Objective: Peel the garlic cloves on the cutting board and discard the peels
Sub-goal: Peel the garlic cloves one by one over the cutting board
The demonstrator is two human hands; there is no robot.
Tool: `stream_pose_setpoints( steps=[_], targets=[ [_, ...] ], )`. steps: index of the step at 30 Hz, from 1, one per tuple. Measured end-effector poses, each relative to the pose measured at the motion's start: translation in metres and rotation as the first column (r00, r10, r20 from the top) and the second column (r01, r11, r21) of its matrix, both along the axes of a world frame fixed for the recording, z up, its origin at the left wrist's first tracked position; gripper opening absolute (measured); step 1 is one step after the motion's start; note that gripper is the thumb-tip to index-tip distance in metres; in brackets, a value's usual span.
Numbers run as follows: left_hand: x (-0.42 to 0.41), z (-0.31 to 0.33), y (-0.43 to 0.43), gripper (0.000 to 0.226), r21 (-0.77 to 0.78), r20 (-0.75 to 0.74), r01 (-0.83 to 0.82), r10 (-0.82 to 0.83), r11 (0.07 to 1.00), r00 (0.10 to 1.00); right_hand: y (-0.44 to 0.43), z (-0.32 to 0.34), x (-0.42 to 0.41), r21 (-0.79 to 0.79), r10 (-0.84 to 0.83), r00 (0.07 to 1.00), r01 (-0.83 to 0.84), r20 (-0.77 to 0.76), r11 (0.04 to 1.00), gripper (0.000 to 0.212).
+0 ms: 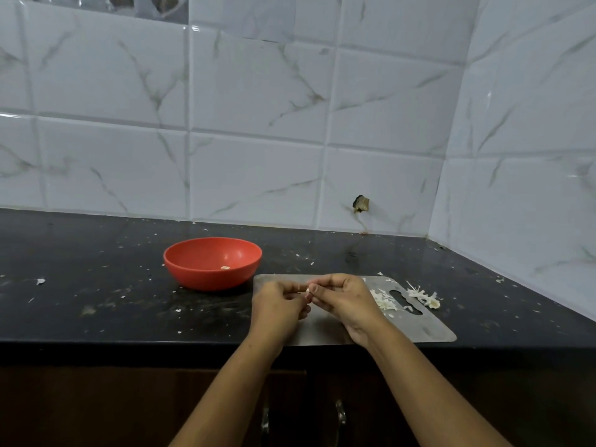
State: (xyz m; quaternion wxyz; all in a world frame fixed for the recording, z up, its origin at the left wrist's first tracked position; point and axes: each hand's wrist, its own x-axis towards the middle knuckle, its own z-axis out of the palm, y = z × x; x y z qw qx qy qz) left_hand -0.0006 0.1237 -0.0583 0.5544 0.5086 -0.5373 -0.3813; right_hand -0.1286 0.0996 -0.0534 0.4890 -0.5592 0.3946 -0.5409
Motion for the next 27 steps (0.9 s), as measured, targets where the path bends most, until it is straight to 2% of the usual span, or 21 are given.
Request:
stream_pose_setpoints(
  steps=[3, 7, 12, 16, 19, 22, 27],
  targets=[
    [0.0, -0.001, 0.0, 0.01, -0.041, 0.068, -0.059, 0.062, 0.997, 0.996, 0.001, -0.001, -0.001, 0.02, 0.013, 0.999, -0.013, 0.036, 1.0, 0.012],
    [-0.006, -0.002, 0.006, 0.01, -0.157, 0.232, -0.13, 0.164, 0.979, 0.959, 0.001, -0.001, -0.001, 0.024, -0.006, 1.0, 0.006, 0.003, 1.0, 0.011],
    [-0.007, 0.0, 0.013, 0.014, -0.246, 0.441, -0.208, 0.3, 0.947, 0.846, 0.003, -0.005, 0.001, -0.074, -0.069, 0.97, 0.053, -0.235, 0.996, 0.015],
    [-0.01, 0.002, 0.019, 0.024, -0.296, 0.567, -0.229, 0.364, 0.927, 0.739, 0.002, -0.006, 0.002, -0.212, -0.221, 0.853, 0.133, -0.472, 0.968, 0.012],
    [-0.011, 0.001, 0.02, 0.026, -0.297, 0.618, -0.226, 0.367, 0.928, 0.695, 0.002, -0.007, 0.003, -0.303, -0.286, 0.77, 0.127, -0.57, 0.945, 0.012],
    [-0.007, 0.002, 0.015, 0.024, -0.235, 0.574, -0.222, 0.32, 0.946, 0.754, 0.004, -0.007, 0.003, -0.368, -0.31, 0.734, 0.088, -0.604, 0.926, 0.012],
    [0.005, -0.002, -0.002, 0.019, -0.067, 0.348, -0.101, 0.118, 0.993, 0.93, 0.005, -0.006, 0.002, -0.394, -0.315, 0.732, 0.069, -0.604, 0.917, 0.015]
  ],
)
